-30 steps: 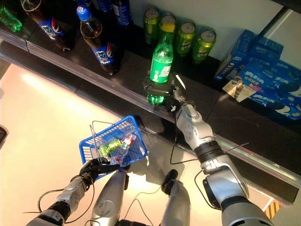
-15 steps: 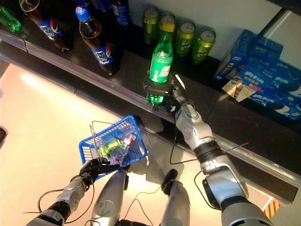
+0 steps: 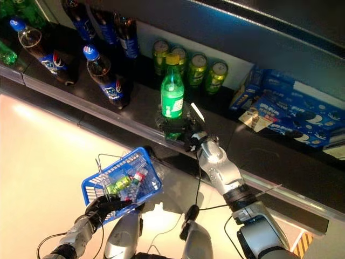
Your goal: Pick up the drink and place into the basket.
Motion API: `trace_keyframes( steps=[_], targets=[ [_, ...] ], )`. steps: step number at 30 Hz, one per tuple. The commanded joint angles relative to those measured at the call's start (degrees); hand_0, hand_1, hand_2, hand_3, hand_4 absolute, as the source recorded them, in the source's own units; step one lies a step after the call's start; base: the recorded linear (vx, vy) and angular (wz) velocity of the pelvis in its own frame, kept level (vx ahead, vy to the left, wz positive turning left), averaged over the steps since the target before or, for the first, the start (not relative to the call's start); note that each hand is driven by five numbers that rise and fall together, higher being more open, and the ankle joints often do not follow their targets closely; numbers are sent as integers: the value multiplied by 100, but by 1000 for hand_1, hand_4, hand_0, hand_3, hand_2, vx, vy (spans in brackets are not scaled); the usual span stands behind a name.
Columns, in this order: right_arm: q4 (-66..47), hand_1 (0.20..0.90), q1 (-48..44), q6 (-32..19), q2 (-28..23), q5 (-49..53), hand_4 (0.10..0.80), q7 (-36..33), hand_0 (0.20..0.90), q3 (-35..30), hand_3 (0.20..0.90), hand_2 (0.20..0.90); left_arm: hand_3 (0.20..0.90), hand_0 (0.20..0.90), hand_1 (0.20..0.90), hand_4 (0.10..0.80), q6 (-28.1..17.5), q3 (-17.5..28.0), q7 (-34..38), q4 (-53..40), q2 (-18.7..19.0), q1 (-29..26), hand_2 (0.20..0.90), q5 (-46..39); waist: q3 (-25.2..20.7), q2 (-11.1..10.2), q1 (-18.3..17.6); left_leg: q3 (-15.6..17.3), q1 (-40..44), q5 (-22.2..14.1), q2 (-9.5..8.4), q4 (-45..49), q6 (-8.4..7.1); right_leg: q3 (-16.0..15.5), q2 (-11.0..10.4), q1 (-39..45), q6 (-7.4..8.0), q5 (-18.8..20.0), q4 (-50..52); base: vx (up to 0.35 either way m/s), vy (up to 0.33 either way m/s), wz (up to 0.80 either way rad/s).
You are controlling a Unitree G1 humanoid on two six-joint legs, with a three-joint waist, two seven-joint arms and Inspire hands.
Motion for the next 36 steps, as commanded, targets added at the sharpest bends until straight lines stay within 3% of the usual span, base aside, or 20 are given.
trace_keyframes(
  steps=[1,10,13,15,18,19,20,23,25,27,30,32,34,36],
  targets=[
    [-1088,300,254,-1159,98,-133,100,315,300,-317,200,300,200,300,300,100,-491,67,-57,-296,310,587,300,225,-1766,-124,-101,97,-142,123,-9,-175,26,-122,-453,223,442,591,-598,123,-2,-12],
    [-1683,300,1071,-1416,-95,-52,100,682,300,-400,200,300,200,300,300,100,-436,308,-7,-170,326,653,300,310,-2176,-189,-281,294,186,-43,23,-227,65,11,-392,390,451,449,-559,29,-35,-5],
    [-1819,300,1134,-1431,-226,-133,100,566,300,-355,200,300,200,300,300,100,-388,352,-92,-195,408,511,300,138,-2160,-177,-304,112,136,-134,96,105,89,56,-297,341,313,100,-26,-72,-181,3],
    [-1790,300,1045,-1388,-293,-143,100,529,300,-286,200,300,200,300,300,100,-448,356,-182,-283,431,473,300,-80,-2071,-141,-216,-133,40,-161,204,407,19,-111,-235,300,159,-121,351,-122,-272,13],
    [-1735,300,982,-1254,-273,-102,100,551,300,-248,200,300,200,300,300,100,-586,403,-276,-384,388,618,300,-224,-2029,-31,-124,-286,29,61,379,335,-150,-270,-98,382,31,-242,459,-49,-137,30],
    [-1720,300,926,-1159,-290,-103,100,563,300,-200,200,300,200,300,300,100,-693,455,-350,-610,291,795,300,-423,-2014,74,-17,-296,10,504,533,-42,-330,-356,63,513,-6,-236,282,-114,-70,34],
    [-1721,300,860,-1112,-319,-141,100,546,300,-158,200,300,200,300,300,100,-703,469,-408,-760,252,846,300,-506,-2001,112,29,-267,-122,706,595,-177,-375,-378,146,558,-25,-194,140,-198,-84,36],
    [-1570,300,700,-1139,-367,-149,100,588,300,-60,200,300,200,300,300,100,-832,520,-586,-1072,194,849,300,-799,-1900,127,68,206,-412,910,750,-141,-397,-512,261,659,-108,-127,-119,-264,-67,23],
    [-1367,300,725,-1293,-402,-95,100,805,300,-59,200,300,200,300,300,100,-938,544,-684,-1209,142,822,300,-1070,-1944,-46,2,546,-337,548,512,278,-264,-731,128,642,-108,90,-376,-354,-37,50],
    [-1320,300,803,-1364,-513,68,100,1045,300,-98,200,300,200,300,300,100,-1024,590,-754,-1545,104,860,300,-1358,-2042,-277,-93,767,-313,54,147,1217,-123,-900,-62,555,-121,351,-614,-306,5,61],
    [-1310,300,946,-1403,-526,33,100,1135,300,-178,200,300,200,300,300,100,-1031,656,-937,-1821,87,926,300,-1543,-2108,-278,-112,812,-190,-150,-6,1171,-84,-1004,-90,568,-78,442,-719,-137,72,47],
    [-1332,300,1199,-1447,-490,-80,100,1109,300,-300,200,300,200,300,300,100,-997,672,-1201,-2125,85,1018,300,-1613,-2245,-151,-134,911,211,-292,-46,486,-118,-1062,-9,691,61,458,-855,-64,166,61],
    [-1358,300,1427,-1478,-404,-259,100,1063,300,-392,200,300,200,300,300,100,-998,575,-1371,-2329,87,1051,300,-1683,-2359,-76,-143,1026,475,-170,-35,-107,-108,-1185,0,789,140,499,-924,-49,208,67],
    [-1403,300,1557,-1454,-332,-307,100,1005,300,-410,200,300,200,300,300,100,-995,488,-1444,-2513,102,1073,300,-1728,-2415,-53,-89,909,581,-120,-93,-362,-67,-1246,-22,832,215,504,-900,-41,159,101]
  ],
)
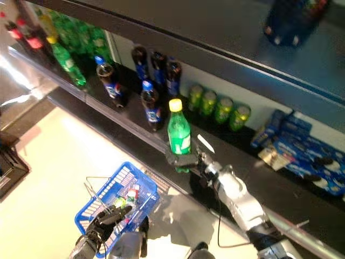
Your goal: Pick up the drink and place into the basket.
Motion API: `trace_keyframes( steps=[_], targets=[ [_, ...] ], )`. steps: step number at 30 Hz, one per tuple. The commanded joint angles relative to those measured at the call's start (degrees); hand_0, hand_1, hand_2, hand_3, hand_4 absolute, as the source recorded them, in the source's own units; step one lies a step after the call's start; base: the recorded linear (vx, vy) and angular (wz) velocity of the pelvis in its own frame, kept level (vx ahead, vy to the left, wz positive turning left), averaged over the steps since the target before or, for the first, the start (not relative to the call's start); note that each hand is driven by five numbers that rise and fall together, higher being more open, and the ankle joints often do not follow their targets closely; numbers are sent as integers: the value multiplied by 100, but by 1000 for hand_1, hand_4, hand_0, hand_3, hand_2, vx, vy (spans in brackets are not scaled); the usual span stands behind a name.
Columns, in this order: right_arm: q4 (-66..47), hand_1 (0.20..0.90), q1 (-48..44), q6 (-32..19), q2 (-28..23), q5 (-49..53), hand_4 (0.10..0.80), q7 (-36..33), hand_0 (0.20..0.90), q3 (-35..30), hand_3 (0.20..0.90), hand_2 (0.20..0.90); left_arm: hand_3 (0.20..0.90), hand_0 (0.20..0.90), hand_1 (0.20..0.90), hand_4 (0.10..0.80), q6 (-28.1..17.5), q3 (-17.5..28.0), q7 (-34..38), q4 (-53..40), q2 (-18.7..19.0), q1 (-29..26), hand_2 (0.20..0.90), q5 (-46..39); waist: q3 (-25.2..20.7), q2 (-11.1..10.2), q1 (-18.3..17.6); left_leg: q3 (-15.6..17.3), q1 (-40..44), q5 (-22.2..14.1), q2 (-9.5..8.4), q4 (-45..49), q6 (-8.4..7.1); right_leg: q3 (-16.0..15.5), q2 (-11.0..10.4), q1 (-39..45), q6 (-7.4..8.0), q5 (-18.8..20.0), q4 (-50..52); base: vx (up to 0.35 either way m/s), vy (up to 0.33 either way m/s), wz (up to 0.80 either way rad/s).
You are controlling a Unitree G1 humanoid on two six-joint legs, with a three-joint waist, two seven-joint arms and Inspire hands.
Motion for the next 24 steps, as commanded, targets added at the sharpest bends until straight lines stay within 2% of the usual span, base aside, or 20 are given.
trace_keyframes(
  steps=[1,3,6,8,15,16,17,24],
  targets=[
    [-565,300,-771,-1121,471,15,100,-13,300,-209,200,300,200,300,300,100,-1053,-53,-958,-1444,583,-227,300,-241,-1091,-182,244,155,781,-740,122,-77,-332,32,428,-135,-16,910,-868,-41,138,93],
    [-623,300,-725,-1128,533,26,100,-81,300,-182,200,300,200,300,300,100,-981,-106,-989,-1739,641,-234,300,-270,-1093,-208,336,48,839,-768,57,-167,-257,-58,353,-174,62,954,-798,-28,121,53],
    [-679,300,-718,-1173,702,-151,100,-215,300,2,200,300,200,300,300,100,-861,-160,-1135,-2304,777,-331,300,-338,-1056,-275,568,-148,903,-867,-114,-263,-96,-175,48,-308,221,1240,-544,-24,109,27],
    [-684,300,-735,-1192,719,-157,100,-224,300,54,200,300,200,300,300,100,-841,-176,-1190,-2449,808,-370,300,-390,-1039,-289,614,-175,895,-897,-133,-246,-63,-182,-20,-344,243,1297,-490,-15,40,27],
    [-536,300,-1042,-1189,941,-120,100,-303,300,368,200,300,200,300,300,100,-707,-300,-1331,-3453,958,-494,300,-567,-1038,-327,871,-298,828,-931,-214,-258,90,-180,-98,-382,268,1410,-456,-11,28,13],
    [-526,300,-1059,-1191,947,-121,100,-305,300,379,200,300,200,300,300,100,-694,-316,-1324,-3518,970,-504,300,-573,-1016,-354,878,-241,744,-832,-251,-219,126,-282,-150,-420,182,1497,-471,-28,7,9],
    [-496,300,-1138,-1178,1015,-155,100,-320,300,482,200,300,200,300,300,100,-639,-403,-1415,-3859,1043,-548,300,-611,-1028,-383,948,-319,719,-829,-271,-224,150,-260,-146,-413,186,1516,-478,-31,2,6],
    [-471,300,-1441,-1041,1123,-164,100,-394,300,746,200,300,200,300,300,100,-475,-603,-1732,-4848,1237,-649,300,-658,-1056,-441,1168,-488,691,-815,-285,-239,174,-272,-130,-300,198,1481,-524,11,0,2]
  ],
)
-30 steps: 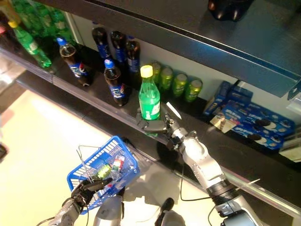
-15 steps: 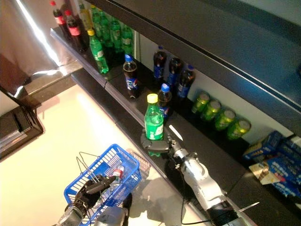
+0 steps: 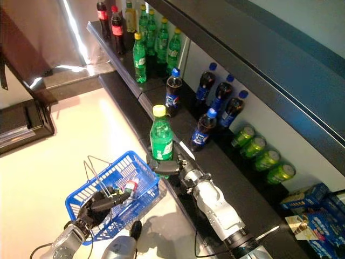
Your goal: Pick up the drink and place into the basket.
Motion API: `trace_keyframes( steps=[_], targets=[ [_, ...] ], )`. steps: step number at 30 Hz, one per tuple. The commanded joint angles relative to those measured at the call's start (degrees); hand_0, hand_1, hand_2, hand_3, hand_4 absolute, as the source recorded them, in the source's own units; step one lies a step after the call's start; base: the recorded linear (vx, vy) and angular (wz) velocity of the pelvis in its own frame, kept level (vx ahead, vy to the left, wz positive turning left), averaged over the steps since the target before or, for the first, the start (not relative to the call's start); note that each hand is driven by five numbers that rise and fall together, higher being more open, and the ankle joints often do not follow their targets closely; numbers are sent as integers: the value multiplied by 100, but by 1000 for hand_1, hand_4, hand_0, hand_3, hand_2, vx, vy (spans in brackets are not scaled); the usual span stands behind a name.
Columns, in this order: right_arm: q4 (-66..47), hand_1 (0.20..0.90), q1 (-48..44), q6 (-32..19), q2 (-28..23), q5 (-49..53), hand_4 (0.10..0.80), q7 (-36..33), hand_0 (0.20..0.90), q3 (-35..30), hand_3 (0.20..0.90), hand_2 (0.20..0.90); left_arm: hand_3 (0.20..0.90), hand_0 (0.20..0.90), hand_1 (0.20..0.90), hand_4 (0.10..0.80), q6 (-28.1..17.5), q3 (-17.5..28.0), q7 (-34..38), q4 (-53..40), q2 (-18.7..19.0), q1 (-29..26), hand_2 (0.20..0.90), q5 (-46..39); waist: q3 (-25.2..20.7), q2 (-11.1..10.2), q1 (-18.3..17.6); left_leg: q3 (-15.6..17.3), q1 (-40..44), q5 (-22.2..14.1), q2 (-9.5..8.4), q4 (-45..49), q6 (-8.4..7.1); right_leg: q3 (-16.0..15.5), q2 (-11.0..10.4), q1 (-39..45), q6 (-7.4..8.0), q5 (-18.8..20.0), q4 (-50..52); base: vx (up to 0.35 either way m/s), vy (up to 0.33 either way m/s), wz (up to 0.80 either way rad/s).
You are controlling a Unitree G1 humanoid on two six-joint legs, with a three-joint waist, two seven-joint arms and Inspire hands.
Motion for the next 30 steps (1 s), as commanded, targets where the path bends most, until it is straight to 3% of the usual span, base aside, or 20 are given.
trace_keyframes(
  steps=[1,13,30],
  targets=[
    [-404,300,-1124,-901,90,129,100,-62,300,111,200,300,200,300,300,100,-1106,-254,-1529,-2276,46,-1144,300,-425,-908,307,160,-25,471,-880,-95,92,86,-145,-171,-403,36,1061,0,0,0,0],
    [-374,300,-1342,-830,255,8,100,-142,300,517,200,300,200,300,300,100,-870,-498,-2213,-3355,349,-1337,300,-611,-959,266,410,-300,409,-842,-159,69,113,-108,-198,-320,86,1069,26,22,18,7],
    [518,300,-1336,-443,211,-907,100,-592,300,909,200,300,200,300,300,100,-850,-591,-2914,-4200,421,-1462,300,-912,-1006,143,610,-594,338,-807,-201,53,101,-68,-211,-283,128,1071,8,17,2,4]
  ],
)
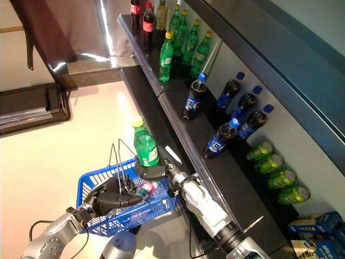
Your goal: Pick up the drink and place into the basket.
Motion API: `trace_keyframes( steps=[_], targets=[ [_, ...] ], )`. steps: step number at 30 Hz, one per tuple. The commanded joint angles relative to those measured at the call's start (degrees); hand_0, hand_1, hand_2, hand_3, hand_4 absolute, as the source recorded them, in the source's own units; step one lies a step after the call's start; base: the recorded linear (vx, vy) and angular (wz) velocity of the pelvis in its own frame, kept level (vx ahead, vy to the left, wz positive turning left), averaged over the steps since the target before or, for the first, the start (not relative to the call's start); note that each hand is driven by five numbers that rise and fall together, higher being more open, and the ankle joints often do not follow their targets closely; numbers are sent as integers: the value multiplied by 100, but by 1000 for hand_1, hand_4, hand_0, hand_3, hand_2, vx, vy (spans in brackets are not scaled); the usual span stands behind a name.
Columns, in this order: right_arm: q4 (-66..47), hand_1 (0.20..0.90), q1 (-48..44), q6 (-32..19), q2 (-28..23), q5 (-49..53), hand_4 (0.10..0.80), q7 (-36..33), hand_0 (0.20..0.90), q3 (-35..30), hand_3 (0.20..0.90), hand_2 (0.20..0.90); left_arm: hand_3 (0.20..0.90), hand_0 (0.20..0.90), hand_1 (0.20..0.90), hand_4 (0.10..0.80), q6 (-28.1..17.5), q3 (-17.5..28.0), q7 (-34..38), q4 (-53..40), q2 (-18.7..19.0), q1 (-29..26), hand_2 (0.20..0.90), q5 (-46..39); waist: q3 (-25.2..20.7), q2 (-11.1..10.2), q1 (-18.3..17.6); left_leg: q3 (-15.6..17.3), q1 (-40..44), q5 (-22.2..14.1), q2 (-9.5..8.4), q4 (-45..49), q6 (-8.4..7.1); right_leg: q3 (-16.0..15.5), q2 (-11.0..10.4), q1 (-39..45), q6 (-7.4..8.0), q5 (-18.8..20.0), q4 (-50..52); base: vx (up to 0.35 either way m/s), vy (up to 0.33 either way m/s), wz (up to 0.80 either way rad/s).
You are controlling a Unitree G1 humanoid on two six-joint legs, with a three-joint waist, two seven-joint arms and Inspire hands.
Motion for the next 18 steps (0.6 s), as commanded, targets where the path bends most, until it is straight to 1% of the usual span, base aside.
trace_keyframes(
  steps=[1,7,11,14,18],
  targets=[
    [-197,300,-962,-612,-25,-373,100,-207,300,220,200,300,200,300,300,100,-1284,-167,-1646,-2599,-571,-1474,300,-933,-1098,328,84,-226,386,-793,-127,53,133,85,-232,-465,126,1067,97,8,-14,7],
    [241,300,-960,-451,-161,-924,100,-389,300,322,200,300,200,300,300,100,-1287,-203,-1816,-2774,-500,-1559,300,-1032,-1094,277,103,-260,379,-798,-131,54,138,83,-229,-457,134,1062,101,0,-3,1],
    [581,300,-988,-311,-190,-1240,100,-448,300,412,200,300,200,300,300,100,-1194,-230,-1980,-2895,-514,-1610,300,-1113,-1095,235,135,-287,385,-806,-118,56,134,73,-228,-452,136,1048,109,14,-22,7],
    [697,300,-1003,-280,-192,-1559,100,-504,300,485,200,300,200,300,300,100,-1166,-250,-2056,-2973,-518,-1612,300,-1139,-1098,218,158,-304,376,-805,-120,59,135,68,-213,-436,132,1029,93,3,-14,3],
    [805,300,-1120,-116,-248,-1961,100,-497,300,607,200,300,200,300,300,100,-1186,-318,-2206,-3045,-532,-1672,300,-1189,-1098,190,179,-331,373,-802,-118,57,129,73,-187,-413,129,1008,70,-9,-13,5]
  ],
)
